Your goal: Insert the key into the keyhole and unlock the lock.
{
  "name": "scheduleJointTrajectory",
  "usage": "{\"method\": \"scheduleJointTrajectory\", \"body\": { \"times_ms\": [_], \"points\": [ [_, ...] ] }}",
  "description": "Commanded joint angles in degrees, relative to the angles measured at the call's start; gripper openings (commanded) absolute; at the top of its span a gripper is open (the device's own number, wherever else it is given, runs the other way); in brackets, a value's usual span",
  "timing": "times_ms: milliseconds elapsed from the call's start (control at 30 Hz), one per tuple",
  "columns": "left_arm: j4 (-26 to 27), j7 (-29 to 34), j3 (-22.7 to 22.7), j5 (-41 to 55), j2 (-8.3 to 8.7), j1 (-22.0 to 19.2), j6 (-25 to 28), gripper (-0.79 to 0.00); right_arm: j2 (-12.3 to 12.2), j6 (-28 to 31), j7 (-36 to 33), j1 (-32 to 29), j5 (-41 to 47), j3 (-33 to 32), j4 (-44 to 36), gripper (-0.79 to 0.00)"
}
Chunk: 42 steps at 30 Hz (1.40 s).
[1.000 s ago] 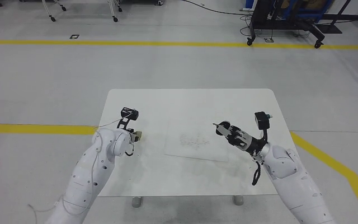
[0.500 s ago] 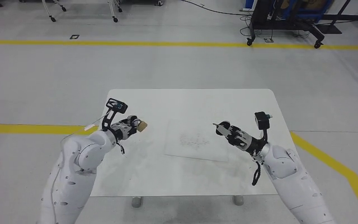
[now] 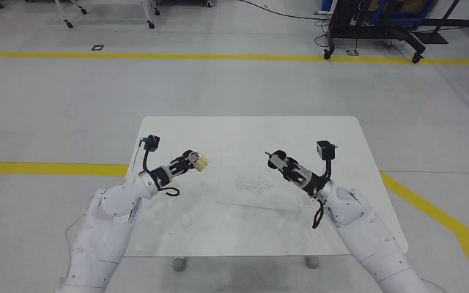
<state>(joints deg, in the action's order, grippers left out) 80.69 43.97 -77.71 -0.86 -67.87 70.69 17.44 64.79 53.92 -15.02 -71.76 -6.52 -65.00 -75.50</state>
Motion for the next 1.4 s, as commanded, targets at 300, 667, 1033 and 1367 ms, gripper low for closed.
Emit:
{"method": "scheduleJointTrajectory", "body": {
  "times_ms": [300, 667, 1033, 1367],
  "points": [
    [-3.6, 1.1, 2.6, 11.6, -0.84, -1.3, -3.6, -0.785, 0.7, 0.5, 1.4, 2.5, 0.3, 1.7, 1.9, -0.785],
    [-27.2, 6.7, 8.7, 38.6, -4.52, -14.9, -20.9, -0.785, 1.6, -14.7, 2.3, 1.6, -4.9, 3.5, -5.1, -0.785],
    [-29.0, 9.7, 10.9, 34.7, -4.79, -17.6, -18.1, -0.785, 1.6, -17.2, 1.7, 1.3, -5.8, 3.4, -6.6, -0.785],
    [-27.6, 6.8, 10.8, 36.5, -5.01, -17.5, -20.4, -0.785, 3.1, -36.7, -6.7, 2.9, -0.7, 8.4, -8.2, -0.785]
  ]
}}
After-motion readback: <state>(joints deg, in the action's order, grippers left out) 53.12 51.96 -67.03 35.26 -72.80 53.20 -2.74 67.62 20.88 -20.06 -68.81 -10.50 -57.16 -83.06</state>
